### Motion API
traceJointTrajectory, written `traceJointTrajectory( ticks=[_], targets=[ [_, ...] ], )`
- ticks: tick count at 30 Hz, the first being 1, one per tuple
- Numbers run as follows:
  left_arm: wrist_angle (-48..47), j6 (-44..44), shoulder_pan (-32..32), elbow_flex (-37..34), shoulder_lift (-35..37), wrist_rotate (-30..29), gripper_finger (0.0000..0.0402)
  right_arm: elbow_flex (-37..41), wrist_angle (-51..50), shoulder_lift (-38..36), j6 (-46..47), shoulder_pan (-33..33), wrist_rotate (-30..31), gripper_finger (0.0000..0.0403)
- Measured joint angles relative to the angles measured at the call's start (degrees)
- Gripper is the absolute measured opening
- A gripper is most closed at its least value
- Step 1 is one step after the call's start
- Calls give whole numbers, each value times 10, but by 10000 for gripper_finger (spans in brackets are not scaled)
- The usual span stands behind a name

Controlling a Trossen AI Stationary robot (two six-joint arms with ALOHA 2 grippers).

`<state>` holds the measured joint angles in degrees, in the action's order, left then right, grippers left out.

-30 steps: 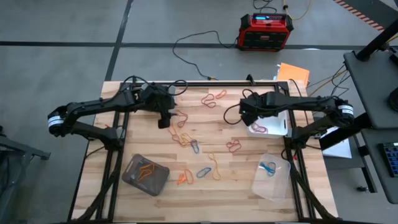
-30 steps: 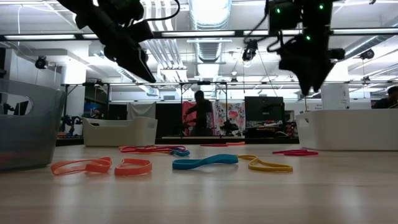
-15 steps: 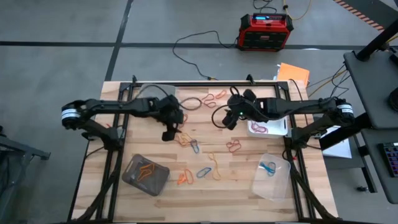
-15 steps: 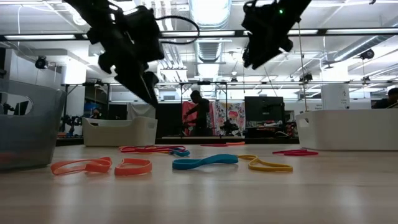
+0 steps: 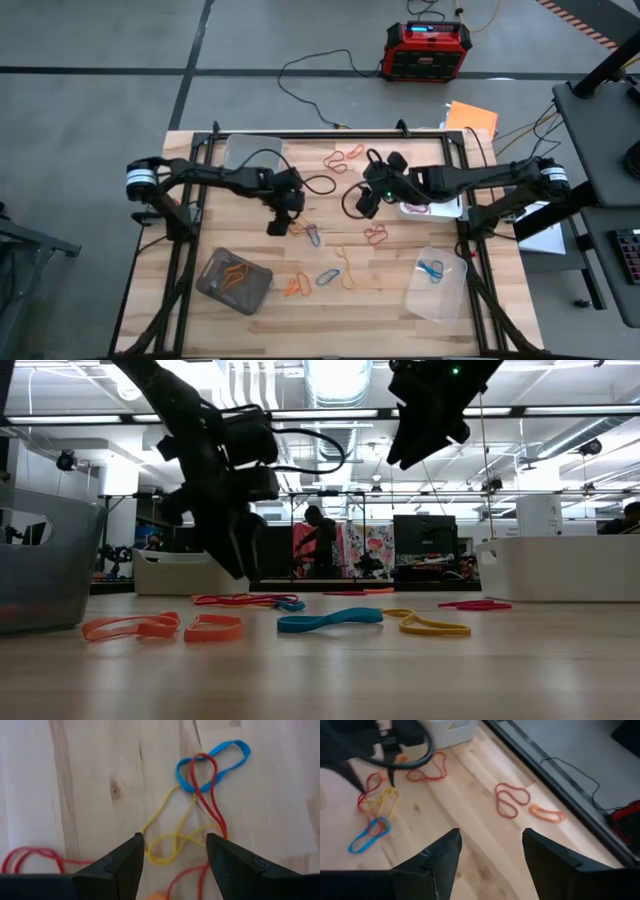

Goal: Sort rubber bands into baskets
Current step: Put the yellow rubber band into the gray bin

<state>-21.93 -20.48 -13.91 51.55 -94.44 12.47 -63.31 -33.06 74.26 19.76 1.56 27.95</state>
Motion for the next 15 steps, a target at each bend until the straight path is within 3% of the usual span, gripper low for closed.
traceJointTrajectory(
  ticks=[15],
  targets=[
    [28,0,1,1,-48,-29,171,15,4,0,21,-35,6,206]
  ],
)
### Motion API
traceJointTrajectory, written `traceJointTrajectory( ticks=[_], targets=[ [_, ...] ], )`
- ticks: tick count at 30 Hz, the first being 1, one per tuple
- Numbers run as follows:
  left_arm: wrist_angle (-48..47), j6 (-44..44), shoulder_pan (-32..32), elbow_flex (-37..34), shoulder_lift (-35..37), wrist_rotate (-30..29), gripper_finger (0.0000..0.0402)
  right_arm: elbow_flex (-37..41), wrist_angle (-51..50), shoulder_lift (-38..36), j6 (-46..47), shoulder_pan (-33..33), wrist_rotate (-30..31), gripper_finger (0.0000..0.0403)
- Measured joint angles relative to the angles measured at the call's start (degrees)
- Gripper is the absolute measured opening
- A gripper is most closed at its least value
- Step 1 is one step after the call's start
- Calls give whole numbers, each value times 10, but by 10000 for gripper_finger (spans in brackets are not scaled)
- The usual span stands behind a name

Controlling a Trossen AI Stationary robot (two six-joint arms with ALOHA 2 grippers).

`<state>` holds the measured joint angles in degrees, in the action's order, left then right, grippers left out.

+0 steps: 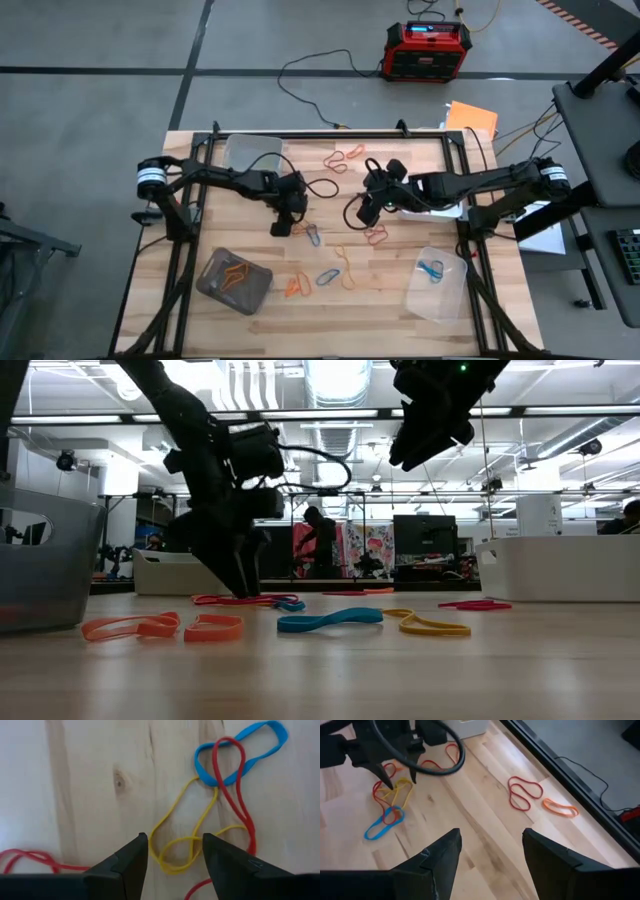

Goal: Sort rubber bands into baskets
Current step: Put the yellow rubber band into the gray bin

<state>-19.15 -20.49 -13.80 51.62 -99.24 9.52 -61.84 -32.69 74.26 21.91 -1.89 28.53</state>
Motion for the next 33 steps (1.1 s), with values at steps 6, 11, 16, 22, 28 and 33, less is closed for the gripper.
traceJointTrajectory(
  ticks=[6,11,16,22,28,33],
  targets=[
    [5,0,0,3,-26,4,138,0,0,0,0,0,0,206],
    [4,-4,0,3,-24,4,74,1,0,0,-4,0,1,206],
    [0,-13,0,1,-15,2,7,1,0,0,-4,0,1,206],
    [-13,-35,0,-1,21,-9,0,3,0,0,-4,0,1,206],
    [-16,-48,0,0,90,-3,0,6,0,0,-4,0,1,206],
    [-27,-48,-1,0,163,-1,0,9,3,0,-4,0,1,206]
  ],
)
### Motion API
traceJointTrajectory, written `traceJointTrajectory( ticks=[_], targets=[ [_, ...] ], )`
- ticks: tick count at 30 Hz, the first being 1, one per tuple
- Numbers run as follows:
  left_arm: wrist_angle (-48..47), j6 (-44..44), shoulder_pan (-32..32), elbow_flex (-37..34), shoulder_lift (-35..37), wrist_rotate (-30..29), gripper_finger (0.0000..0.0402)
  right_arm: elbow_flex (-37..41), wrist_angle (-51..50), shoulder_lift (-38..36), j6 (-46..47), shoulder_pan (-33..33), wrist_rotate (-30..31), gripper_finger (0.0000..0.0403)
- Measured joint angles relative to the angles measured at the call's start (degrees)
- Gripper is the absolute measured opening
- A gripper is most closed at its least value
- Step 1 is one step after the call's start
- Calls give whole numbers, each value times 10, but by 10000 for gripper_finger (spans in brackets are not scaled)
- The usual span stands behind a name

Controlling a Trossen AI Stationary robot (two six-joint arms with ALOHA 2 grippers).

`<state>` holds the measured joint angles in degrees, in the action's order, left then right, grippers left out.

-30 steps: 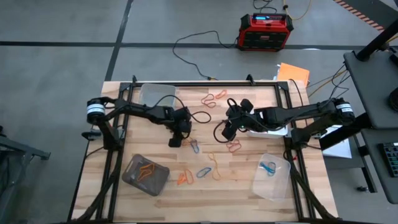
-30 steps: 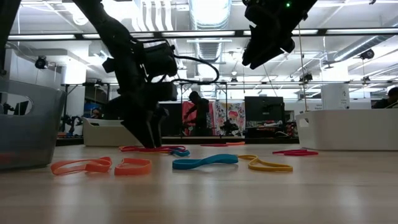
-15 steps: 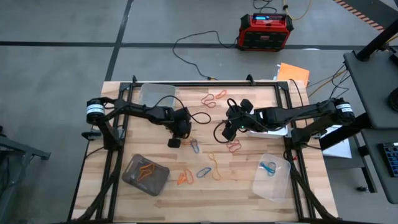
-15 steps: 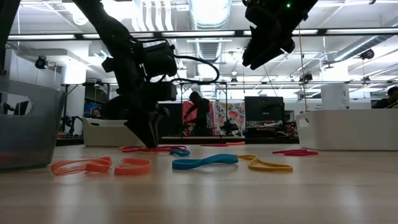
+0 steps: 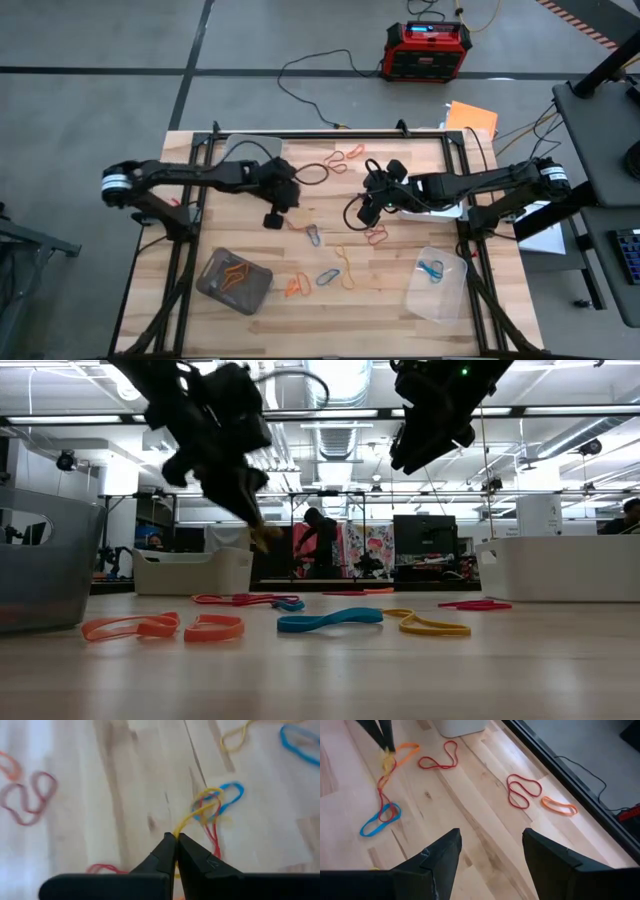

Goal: Sort rubber bands into baskets
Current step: Put the yellow rubber band into the gray bin

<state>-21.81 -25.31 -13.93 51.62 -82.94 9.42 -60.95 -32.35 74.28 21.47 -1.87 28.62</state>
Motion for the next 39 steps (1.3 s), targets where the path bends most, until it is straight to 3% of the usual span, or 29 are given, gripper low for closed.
traceJointTrajectory(
  ticks=[3,8,16,29,39],
  targets=[
    [-12,-9,-2,0,47,-17,0,1,1,0,0,0,0,206],
    [-43,-35,-18,1,113,-103,0,6,6,0,0,0,0,206],
    [-83,-55,-135,1,155,-115,0,23,31,0,-7,0,0,206],
    [-107,8,-358,1,86,-115,0,24,34,0,-7,0,0,206],
    [-124,36,-406,1,2,-120,0,24,42,0,-7,0,0,206]
  ],
)
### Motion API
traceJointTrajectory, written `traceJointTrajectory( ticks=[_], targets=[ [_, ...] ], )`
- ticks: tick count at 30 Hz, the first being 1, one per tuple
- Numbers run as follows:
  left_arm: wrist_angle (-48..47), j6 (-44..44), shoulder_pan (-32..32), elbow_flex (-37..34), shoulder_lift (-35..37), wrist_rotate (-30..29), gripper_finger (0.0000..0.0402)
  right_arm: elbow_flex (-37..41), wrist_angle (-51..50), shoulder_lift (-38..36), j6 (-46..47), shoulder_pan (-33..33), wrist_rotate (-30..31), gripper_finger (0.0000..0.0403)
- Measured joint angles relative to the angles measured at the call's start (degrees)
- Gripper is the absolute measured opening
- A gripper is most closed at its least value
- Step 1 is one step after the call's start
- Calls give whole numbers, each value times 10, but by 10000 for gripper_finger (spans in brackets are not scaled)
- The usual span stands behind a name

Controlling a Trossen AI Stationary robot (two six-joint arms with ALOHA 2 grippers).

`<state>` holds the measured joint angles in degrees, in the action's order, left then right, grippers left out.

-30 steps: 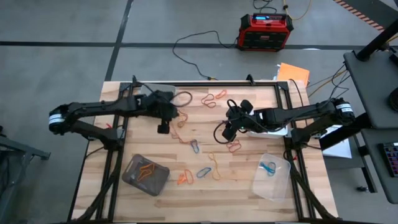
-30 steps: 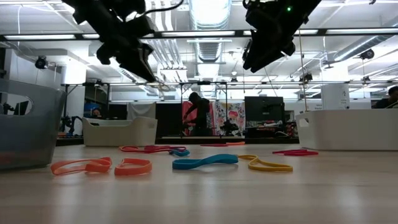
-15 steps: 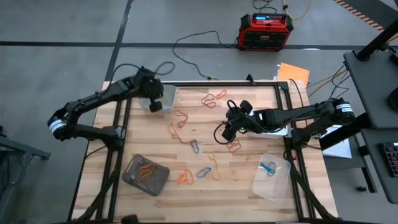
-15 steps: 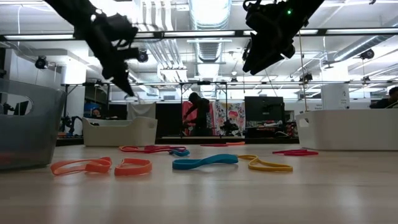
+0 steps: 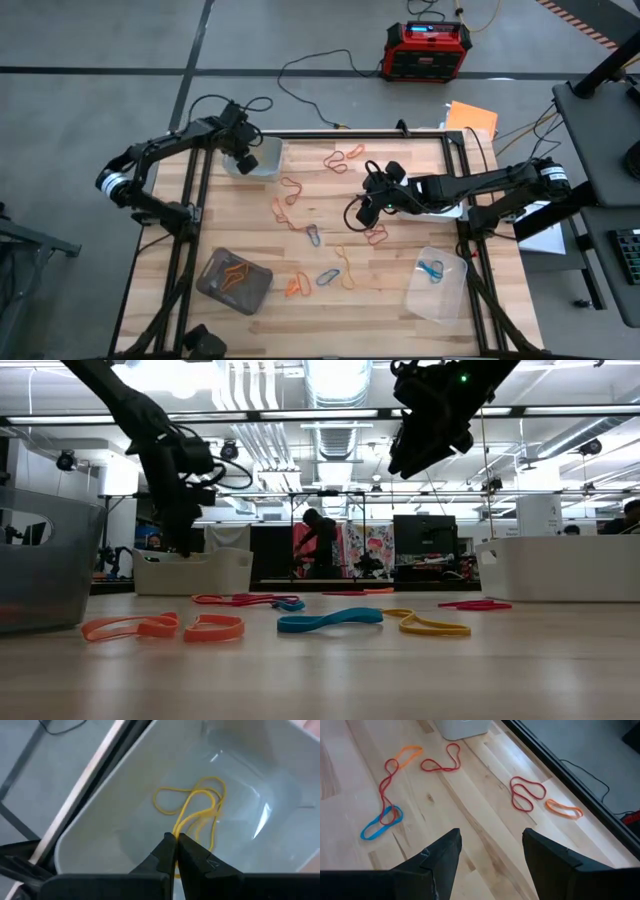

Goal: Sort rubber bands into baskets
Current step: Put the yellow rubber band into the gray bin, then put the red rubber band into the white bin

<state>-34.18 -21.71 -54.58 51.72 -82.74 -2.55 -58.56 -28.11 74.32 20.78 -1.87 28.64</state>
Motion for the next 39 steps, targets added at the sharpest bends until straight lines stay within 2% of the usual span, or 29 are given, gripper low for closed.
traceJointTrajectory(
  ticks=[3,9,13,20,31,35,39],
  targets=[
    [1,0,-1,0,-17,-16,0,0,1,0,0,0,0,206],
    [2,8,-1,0,-43,-91,0,0,1,0,0,0,0,206],
    [11,16,-1,0,-46,-108,0,0,2,0,0,0,0,206],
    [12,19,-1,0,-46,-110,10,1,1,0,0,0,0,206],
    [15,38,2,0,-45,-109,115,2,2,0,0,0,0,206],
    [13,76,17,0,-29,-80,137,2,2,0,-5,0,0,206],
    [31,104,51,0,3,-44,138,2,14,0,-13,2,0,206]
  ],
)
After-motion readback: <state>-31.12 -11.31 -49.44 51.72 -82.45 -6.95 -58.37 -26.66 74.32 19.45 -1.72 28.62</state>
